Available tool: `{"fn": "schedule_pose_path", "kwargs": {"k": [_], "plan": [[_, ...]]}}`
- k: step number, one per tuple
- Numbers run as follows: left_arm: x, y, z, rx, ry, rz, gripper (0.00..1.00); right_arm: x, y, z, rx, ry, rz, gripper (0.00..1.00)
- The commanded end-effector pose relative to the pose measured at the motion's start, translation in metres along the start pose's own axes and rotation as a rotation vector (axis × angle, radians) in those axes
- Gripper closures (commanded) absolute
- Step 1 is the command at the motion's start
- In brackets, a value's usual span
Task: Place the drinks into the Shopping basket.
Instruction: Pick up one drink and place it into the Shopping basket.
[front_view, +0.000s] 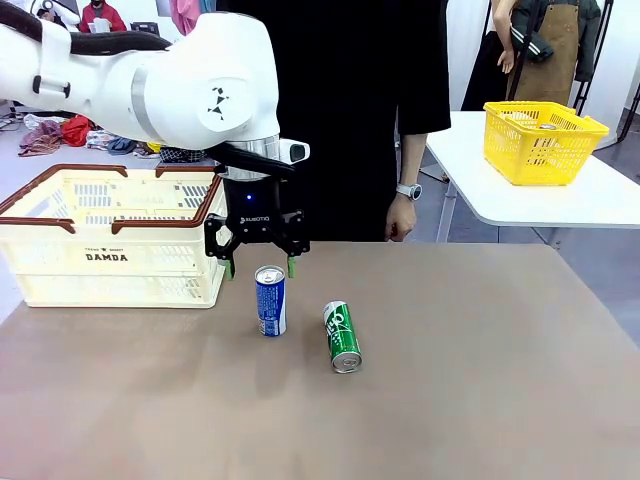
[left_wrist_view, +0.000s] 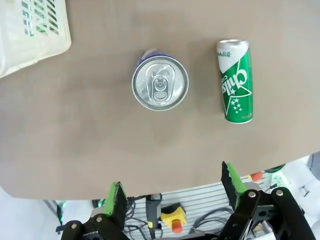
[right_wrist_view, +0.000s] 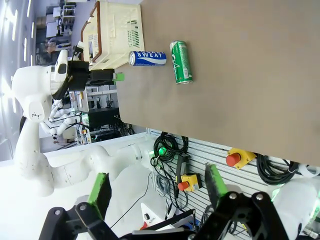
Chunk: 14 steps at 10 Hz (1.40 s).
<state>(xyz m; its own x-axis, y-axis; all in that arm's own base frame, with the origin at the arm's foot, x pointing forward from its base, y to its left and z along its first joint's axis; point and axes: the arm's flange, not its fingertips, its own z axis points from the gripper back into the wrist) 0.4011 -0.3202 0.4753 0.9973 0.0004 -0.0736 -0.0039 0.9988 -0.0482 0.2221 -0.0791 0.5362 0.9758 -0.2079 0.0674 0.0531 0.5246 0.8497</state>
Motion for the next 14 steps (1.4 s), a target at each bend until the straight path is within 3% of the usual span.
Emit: {"fn": "schedule_pose_path", "kwargs": {"k": [1, 2, 7, 11, 14], "plan": [[0.012, 0.004, -0.01, -0.043, -0.066, 0.048, 0.0, 0.001, 0.002, 0.001, 0.026, -0.003, 0.023, 0.0], [0.02, 0.007, -0.017, -0.028, -0.095, 0.103, 0.0, 0.001, 0.002, 0.001, 0.026, -0.003, 0.023, 0.0], [0.059, 0.013, -0.055, 0.003, -0.235, 0.041, 0.0, 0.001, 0.002, 0.001, 0.026, -0.003, 0.023, 0.0], [0.064, 0.013, -0.08, -0.041, -0.218, 0.058, 0.0, 0.001, 0.002, 0.001, 0.026, -0.003, 0.023, 0.0], [0.064, 0.007, -0.089, -0.043, -0.138, 0.045, 0.0, 0.001, 0.002, 0.001, 0.026, -0.003, 0.023, 0.0]]}}
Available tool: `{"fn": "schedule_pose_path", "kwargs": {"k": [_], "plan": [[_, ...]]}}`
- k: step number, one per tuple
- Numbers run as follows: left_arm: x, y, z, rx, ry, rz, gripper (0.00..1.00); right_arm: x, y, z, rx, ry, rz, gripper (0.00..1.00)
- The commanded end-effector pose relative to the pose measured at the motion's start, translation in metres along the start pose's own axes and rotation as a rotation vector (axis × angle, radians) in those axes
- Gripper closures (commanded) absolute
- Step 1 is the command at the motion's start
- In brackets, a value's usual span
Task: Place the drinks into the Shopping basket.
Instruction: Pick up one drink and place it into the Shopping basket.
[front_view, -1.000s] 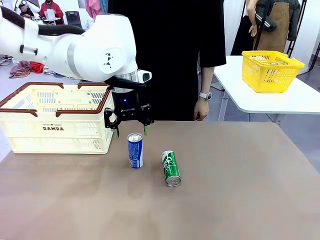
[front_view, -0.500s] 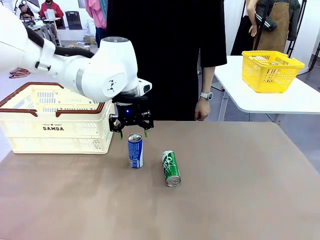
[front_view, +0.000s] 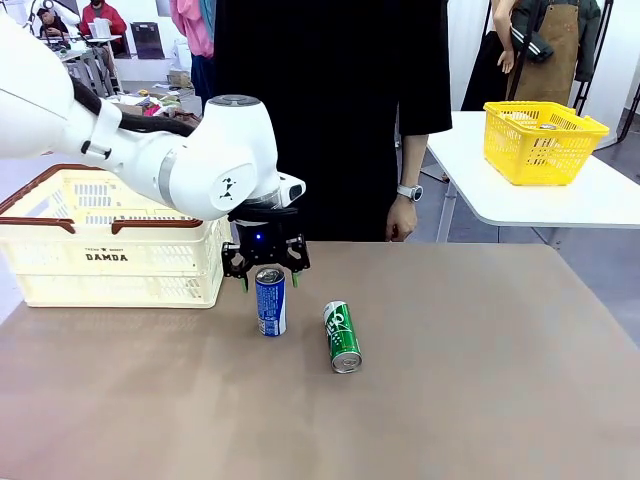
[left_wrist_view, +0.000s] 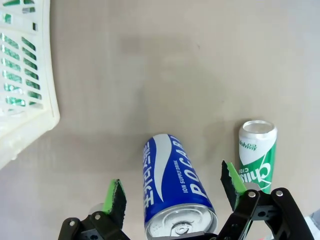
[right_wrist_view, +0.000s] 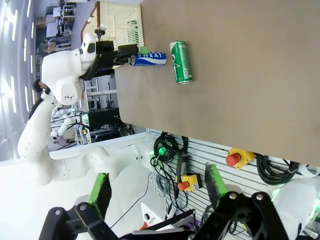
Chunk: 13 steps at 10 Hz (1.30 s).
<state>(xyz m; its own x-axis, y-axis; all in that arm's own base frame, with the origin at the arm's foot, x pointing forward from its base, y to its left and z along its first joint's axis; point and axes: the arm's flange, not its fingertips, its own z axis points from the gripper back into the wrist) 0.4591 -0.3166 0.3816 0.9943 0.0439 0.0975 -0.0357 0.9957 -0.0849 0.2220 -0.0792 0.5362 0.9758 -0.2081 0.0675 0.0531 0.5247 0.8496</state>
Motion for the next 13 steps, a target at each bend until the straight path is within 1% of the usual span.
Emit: {"fn": "schedule_pose_path", "kwargs": {"k": [1, 3, 5, 7, 8, 9, 10, 11, 13], "plan": [[-0.0029, -0.0037, -0.0022, -0.007, 0.047, 0.006, 0.0, 0.0007, 0.0018, 0.0007, 0.026, -0.003, 0.023, 0.0], [-0.0034, -0.0072, -0.0058, 0.003, 0.086, -0.016, 0.0, 0.0007, 0.0018, 0.0007, 0.026, -0.003, 0.023, 0.0], [-0.0034, -0.0086, -0.0076, 0.009, 0.084, -0.016, 0.0, 0.0007, 0.0018, 0.0007, 0.026, -0.003, 0.023, 0.0], [-0.0013, -0.0097, -0.0063, 0.01, 0.051, -0.014, 0.0, 0.0007, 0.0018, 0.0007, 0.026, -0.003, 0.023, 0.0], [-0.0009, -0.0097, -0.0064, 0.025, 0.035, -0.007, 0.58, 0.0007, 0.0018, 0.0007, 0.026, -0.003, 0.023, 0.0], [-0.0016, -0.0104, -0.0072, 0.048, 0.029, -0.013, 1.0, 0.0007, 0.0018, 0.0007, 0.026, -0.003, 0.023, 0.0], [-0.0017, -0.0106, -0.0081, 0.057, 0.038, -0.014, 1.0, 0.0007, 0.0018, 0.0007, 0.026, -0.003, 0.023, 0.0], [-0.0022, -0.0098, -0.0062, 0.038, 0.053, -0.041, 1.0, 0.0007, 0.0018, 0.0007, 0.026, -0.003, 0.023, 0.0], [-0.0029, -0.0087, -0.0045, 0.044, 0.055, -0.04, 1.0, 0.0007, 0.0018, 0.0007, 0.026, -0.003, 0.023, 0.0]]}}
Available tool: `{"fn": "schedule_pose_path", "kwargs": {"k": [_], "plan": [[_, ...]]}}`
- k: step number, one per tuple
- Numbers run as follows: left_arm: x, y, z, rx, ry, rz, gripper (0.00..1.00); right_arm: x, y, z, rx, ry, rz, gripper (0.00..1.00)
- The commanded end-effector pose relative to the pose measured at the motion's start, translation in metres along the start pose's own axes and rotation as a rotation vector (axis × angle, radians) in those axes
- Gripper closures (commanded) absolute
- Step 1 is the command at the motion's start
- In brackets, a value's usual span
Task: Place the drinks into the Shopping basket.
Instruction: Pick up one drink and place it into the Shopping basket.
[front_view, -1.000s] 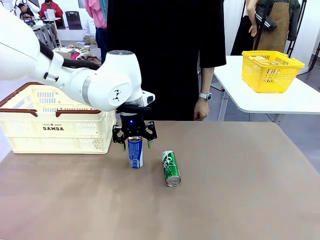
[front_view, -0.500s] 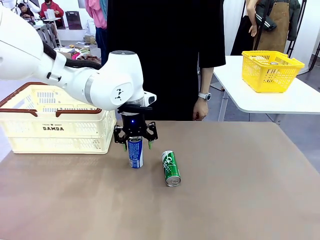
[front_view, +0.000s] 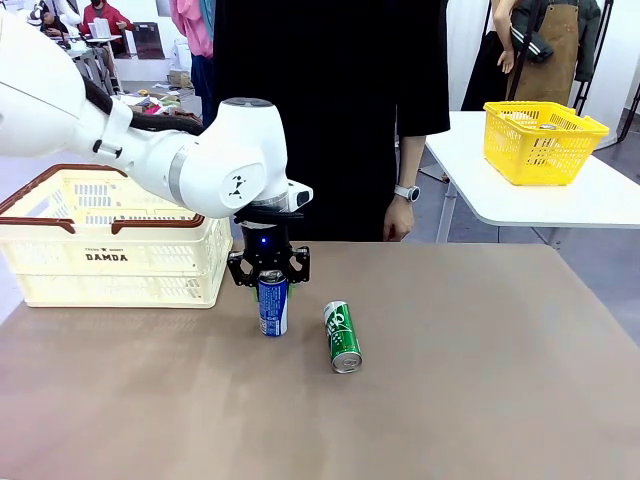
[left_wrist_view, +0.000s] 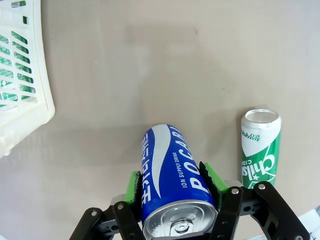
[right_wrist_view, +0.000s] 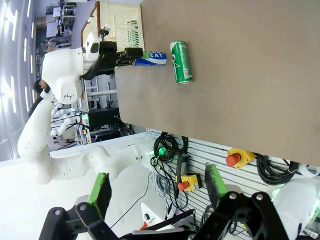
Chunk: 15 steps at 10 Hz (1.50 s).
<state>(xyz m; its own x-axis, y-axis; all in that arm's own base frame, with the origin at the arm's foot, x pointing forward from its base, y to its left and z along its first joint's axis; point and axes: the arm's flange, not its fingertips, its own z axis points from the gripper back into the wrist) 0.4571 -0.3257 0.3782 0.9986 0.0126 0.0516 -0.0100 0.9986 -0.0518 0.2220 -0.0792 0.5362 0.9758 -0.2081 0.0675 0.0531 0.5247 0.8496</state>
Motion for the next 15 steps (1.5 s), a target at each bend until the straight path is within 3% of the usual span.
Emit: {"fn": "schedule_pose_path", "kwargs": {"k": [1, 4, 6, 8, 9, 11, 12, 15], "plan": [[0.0, 0.0, -0.001, 0.018, 0.013, -0.012, 1.0, 0.001, 0.002, 0.001, 0.026, -0.003, 0.023, 0.0], [0.003, 0.013, 0.017, 0.003, 0.014, 0.028, 1.0, 0.001, 0.002, 0.001, 0.026, -0.003, 0.023, 0.0], [0.015, 0.033, 0.077, -0.027, 0.021, 0.023, 1.0, 0.001, 0.002, 0.001, 0.026, -0.003, 0.023, 0.0], [0.029, 0.051, 0.144, -0.058, -0.038, 0.0, 1.0, 0.001, 0.002, 0.001, 0.026, -0.003, 0.023, 0.0], [0.028, 0.056, 0.156, -0.084, -0.058, -0.018, 1.0, 0.001, 0.002, 0.001, 0.026, -0.003, 0.023, 0.0], [0.017, 0.056, 0.156, -0.128, -0.052, -0.093, 1.0, 0.001, 0.002, 0.001, 0.026, -0.003, 0.023, 0.0], [0.026, 0.057, 0.17, -0.067, -0.078, -0.014, 1.0, 0.001, 0.002, 0.001, 0.026, -0.003, 0.023, 0.0], [0.026, 0.057, 0.17, -0.067, -0.078, -0.014, 1.0, 0.001, 0.002, 0.001, 0.026, -0.003, 0.023, 0.0]]}}
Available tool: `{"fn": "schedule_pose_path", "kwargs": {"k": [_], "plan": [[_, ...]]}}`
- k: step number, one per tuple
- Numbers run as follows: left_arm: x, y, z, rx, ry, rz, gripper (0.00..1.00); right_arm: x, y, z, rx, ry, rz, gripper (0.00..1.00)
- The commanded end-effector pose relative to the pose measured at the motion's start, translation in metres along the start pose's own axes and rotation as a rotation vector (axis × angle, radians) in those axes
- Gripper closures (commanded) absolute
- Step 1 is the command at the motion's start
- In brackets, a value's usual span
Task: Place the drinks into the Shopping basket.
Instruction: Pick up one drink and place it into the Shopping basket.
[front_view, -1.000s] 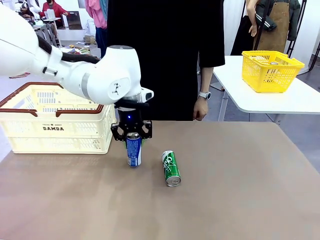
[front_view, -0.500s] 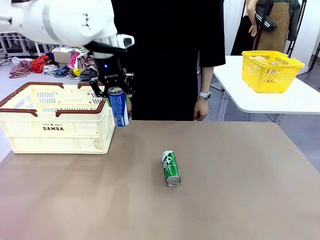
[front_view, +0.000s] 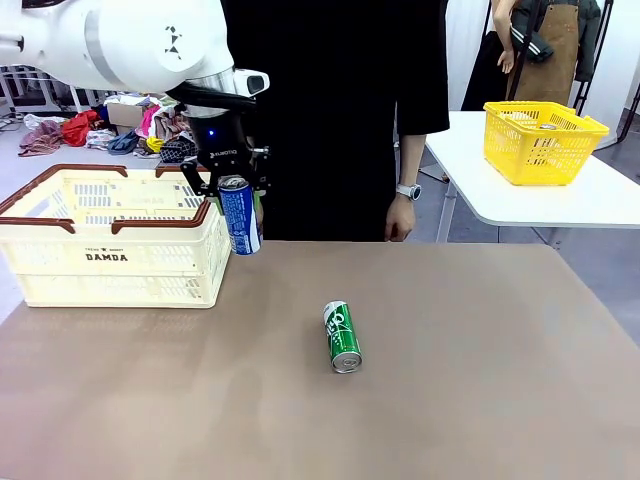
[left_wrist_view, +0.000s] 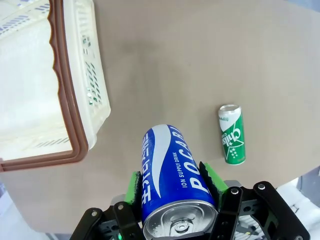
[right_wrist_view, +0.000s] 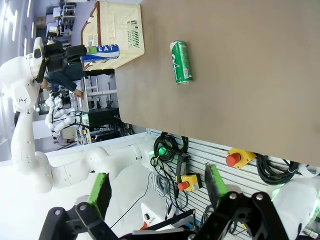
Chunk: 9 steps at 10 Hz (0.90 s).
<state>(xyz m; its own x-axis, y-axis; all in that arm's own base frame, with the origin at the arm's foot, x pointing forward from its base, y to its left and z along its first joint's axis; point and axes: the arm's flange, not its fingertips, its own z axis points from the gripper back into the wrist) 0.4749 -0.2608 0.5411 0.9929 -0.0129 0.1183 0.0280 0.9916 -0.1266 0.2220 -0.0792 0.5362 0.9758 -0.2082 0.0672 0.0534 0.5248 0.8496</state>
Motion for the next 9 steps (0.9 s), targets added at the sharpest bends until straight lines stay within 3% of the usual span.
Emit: {"fn": "schedule_pose_path", "kwargs": {"k": [1, 2, 5, 9], "plan": [[0.0, 0.0, 0.005, 0.012, -0.014, 0.017, 1.0, 0.001, 0.002, 0.001, 0.026, -0.003, 0.023, 0.0], [0.0, 0.0, 0.0, 0.0, 0.0, 0.0, 1.0, 0.001, 0.002, 0.001, 0.026, -0.003, 0.023, 0.0], [0.03, 0.038, 0.074, -0.147, -0.153, -0.046, 1.0, 0.001, 0.002, 0.001, 0.026, -0.003, 0.023, 0.0], [0.066, 0.138, 0.12, -0.292, -0.26, 0.016, 1.0, 0.001, 0.002, 0.001, 0.026, -0.003, 0.023, 0.0]]}}
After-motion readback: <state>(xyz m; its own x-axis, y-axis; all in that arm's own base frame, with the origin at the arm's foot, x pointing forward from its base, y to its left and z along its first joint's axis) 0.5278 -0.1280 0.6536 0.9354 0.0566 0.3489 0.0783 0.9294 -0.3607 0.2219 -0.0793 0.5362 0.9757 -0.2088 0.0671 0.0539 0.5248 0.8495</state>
